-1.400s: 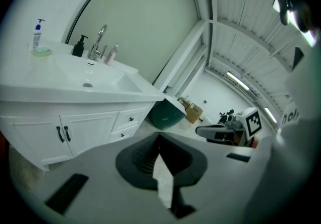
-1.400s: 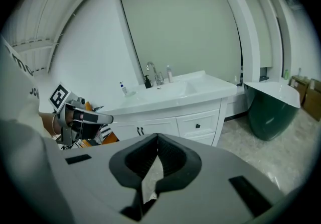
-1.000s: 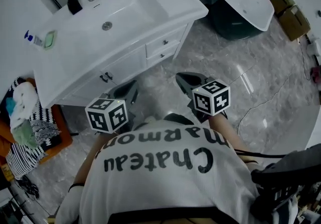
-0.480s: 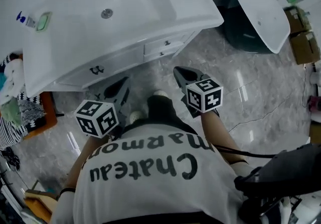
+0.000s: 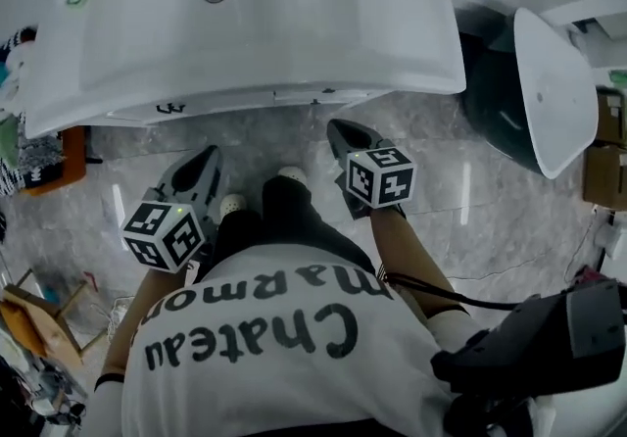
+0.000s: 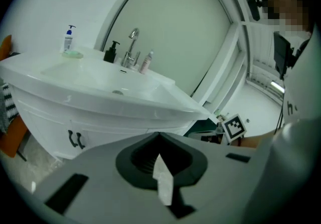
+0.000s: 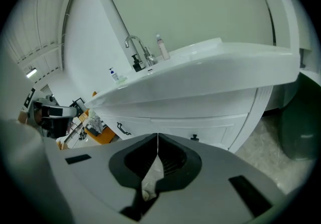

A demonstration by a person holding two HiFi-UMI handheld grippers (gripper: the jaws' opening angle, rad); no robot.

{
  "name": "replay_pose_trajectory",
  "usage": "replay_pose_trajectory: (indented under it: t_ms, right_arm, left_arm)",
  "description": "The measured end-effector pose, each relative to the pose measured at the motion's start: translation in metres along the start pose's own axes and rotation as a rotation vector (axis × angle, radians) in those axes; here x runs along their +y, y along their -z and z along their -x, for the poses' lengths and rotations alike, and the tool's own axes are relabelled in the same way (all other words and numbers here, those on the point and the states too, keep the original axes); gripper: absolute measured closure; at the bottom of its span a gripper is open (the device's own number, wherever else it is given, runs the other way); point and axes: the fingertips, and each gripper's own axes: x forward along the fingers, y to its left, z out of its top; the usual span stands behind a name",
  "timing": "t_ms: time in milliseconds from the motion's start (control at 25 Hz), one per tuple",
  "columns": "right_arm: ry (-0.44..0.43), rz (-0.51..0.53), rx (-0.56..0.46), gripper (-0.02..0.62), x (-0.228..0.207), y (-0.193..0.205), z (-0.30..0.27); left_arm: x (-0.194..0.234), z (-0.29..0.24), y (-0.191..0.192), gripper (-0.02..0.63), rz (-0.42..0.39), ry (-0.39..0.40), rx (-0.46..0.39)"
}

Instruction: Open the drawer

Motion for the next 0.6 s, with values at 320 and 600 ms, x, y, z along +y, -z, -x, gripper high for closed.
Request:
replay_pose_trajectory:
  t_ms: [320,600]
  right_arm:
    - [0.006,0.035,0.073,0.584,-0.053,0.013,-0.056]
    - [0.063,-0.02,0.111,0.52,-0.087,0.033,-0.095]
  left_arm:
    - [0.017,0.009,0.025,0.598,0.083,-0.204,0.052]
    - [0.023,0.016,0.04,0.598,0.162,-0.273,0.043]
